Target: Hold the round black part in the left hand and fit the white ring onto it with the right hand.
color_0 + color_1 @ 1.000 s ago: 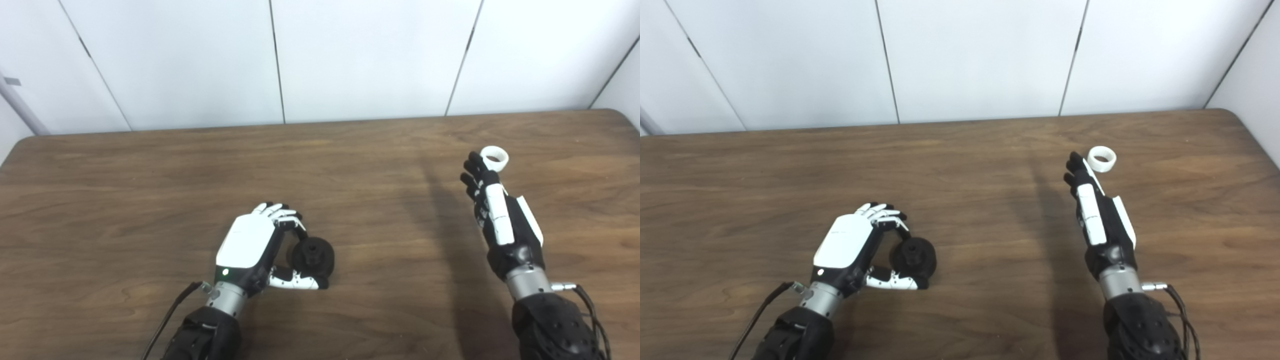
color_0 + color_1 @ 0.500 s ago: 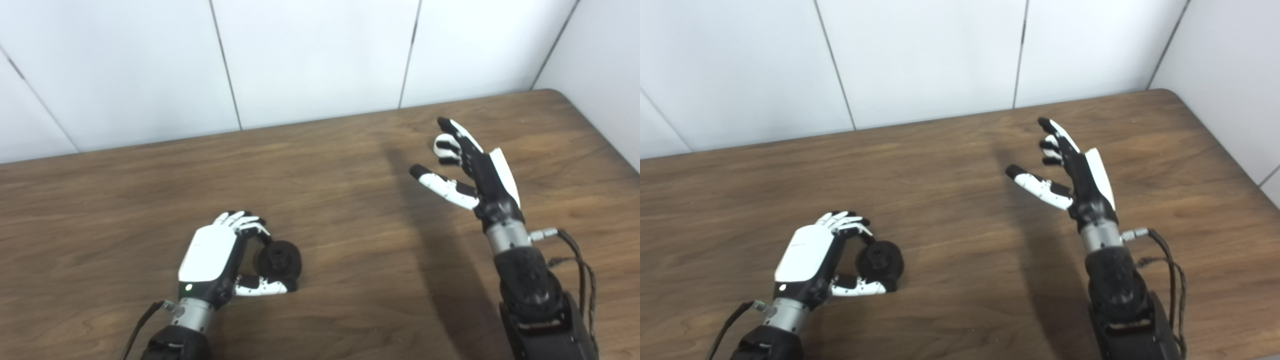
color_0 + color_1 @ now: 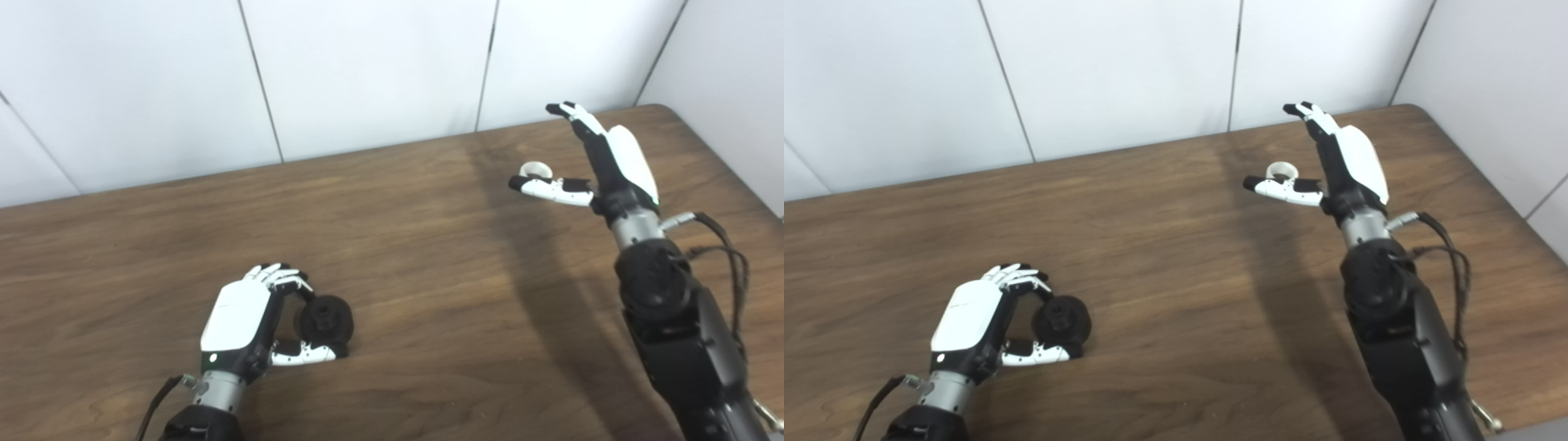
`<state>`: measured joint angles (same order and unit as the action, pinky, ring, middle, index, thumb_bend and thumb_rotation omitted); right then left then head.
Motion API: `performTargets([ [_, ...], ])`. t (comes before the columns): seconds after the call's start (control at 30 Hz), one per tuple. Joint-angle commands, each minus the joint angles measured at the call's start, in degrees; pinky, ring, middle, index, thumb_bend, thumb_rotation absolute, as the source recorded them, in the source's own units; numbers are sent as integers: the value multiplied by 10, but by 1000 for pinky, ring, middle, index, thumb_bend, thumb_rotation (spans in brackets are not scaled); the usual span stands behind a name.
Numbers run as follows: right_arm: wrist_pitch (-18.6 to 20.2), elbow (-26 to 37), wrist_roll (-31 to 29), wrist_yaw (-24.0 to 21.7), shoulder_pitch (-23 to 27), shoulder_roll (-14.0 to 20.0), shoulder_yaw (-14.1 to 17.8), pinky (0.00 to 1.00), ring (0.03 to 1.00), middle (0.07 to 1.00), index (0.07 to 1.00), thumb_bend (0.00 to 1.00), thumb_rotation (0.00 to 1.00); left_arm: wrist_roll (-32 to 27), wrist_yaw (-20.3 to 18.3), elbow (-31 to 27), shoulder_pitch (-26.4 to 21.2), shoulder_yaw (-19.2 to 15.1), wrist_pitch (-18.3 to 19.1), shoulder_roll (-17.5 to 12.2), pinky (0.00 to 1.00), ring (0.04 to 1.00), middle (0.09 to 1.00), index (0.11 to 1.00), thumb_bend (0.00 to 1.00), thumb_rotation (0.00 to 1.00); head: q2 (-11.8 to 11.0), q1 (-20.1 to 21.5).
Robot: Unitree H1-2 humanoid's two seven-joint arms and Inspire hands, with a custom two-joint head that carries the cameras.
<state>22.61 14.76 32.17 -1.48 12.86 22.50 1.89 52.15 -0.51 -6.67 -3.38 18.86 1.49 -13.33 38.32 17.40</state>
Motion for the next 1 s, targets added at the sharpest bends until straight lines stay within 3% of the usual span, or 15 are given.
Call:
performTargets([
  [0.0, 2, -7, 16, -7, 34, 26, 0, 996, 994, 967, 852, 726, 355, 6, -2, 0, -6, -2, -1, -11, 909, 860, 764, 485, 523, 50, -1, 2],
  [0.23, 6, -93, 37, -26, 91, 61, -22, 1000, 1000, 999, 807, 776, 328, 7, -2, 0, -5, -1, 0, -12, 909, 859, 766, 485, 523, 50, -2, 3],
  [0.47, 30, -180, 72, -63, 160, 94, -69, 1000, 1000, 1000, 796, 839, 357, 5, 3, 4, -7, -1, -3, -12, 900, 856, 765, 485, 523, 50, -6, 10],
  [0.77, 42, -267, 95, -104, 234, 109, -103, 1000, 1000, 1000, 766, 864, 335, 3, -3, -1, -8, -2, 2, -12, 911, 859, 768, 485, 523, 50, -7, 13],
  [0.97, 43, -304, 117, -138, 263, 111, -109, 1000, 1000, 1000, 749, 864, 301, 6, -5, -2, -10, -1, 3, -10, 911, 859, 766, 485, 523, 50, -8, 11],
])
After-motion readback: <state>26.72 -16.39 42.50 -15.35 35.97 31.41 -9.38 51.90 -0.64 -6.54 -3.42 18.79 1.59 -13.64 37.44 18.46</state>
